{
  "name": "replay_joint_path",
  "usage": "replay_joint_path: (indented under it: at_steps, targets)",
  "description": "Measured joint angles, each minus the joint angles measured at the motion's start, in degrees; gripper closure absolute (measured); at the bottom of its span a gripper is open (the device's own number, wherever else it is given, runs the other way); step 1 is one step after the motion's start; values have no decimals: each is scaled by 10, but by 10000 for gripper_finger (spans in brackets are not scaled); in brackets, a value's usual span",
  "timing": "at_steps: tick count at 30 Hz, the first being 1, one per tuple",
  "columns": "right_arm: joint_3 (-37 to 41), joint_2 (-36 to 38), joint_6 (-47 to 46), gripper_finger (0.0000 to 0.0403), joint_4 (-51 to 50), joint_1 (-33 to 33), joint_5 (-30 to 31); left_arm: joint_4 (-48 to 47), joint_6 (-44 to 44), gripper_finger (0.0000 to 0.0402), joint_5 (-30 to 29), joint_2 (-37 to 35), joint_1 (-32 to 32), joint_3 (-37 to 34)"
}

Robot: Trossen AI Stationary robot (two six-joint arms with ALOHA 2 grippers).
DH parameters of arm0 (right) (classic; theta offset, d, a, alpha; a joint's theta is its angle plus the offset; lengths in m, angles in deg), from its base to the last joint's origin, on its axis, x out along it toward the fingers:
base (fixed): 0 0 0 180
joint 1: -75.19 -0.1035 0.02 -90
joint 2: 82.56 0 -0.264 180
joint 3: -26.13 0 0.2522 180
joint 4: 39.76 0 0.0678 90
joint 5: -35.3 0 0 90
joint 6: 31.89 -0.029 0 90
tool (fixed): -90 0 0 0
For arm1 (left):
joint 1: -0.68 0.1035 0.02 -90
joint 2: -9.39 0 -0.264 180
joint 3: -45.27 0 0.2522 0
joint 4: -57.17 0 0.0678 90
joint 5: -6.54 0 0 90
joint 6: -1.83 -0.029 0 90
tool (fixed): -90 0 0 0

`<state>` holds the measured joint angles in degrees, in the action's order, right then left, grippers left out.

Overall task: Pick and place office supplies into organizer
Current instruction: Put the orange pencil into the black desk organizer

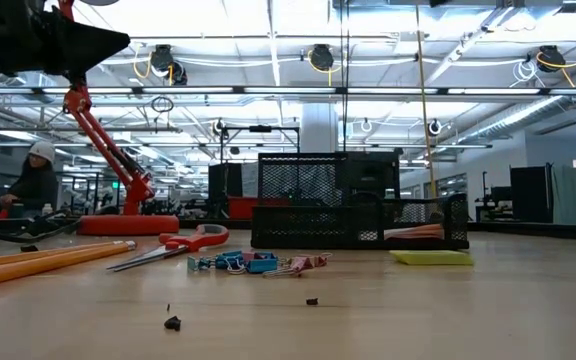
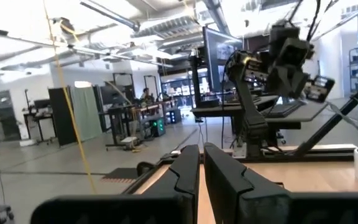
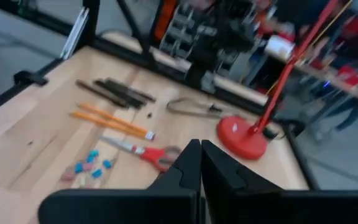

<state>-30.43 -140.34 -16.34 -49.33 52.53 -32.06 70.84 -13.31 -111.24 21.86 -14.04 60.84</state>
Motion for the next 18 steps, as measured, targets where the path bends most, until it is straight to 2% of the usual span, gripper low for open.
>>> replay_joint_path:
  at_steps: [4,8,13,16,18]
  targets:
    - [92,33,29,399,106,12,16,-7,2,369,-3,0,0,0]
    - [145,65,40,399,177,32,15,-14,-10,369,-4,0,0,0]
    - [153,89,17,399,157,54,13,-38,-23,369,-32,0,0,0]
    - [153,91,16,399,151,58,12,-53,6,369,-57,0,0,0]
    - [153,91,18,399,148,58,12,-69,28,369,-53,0,0,1]
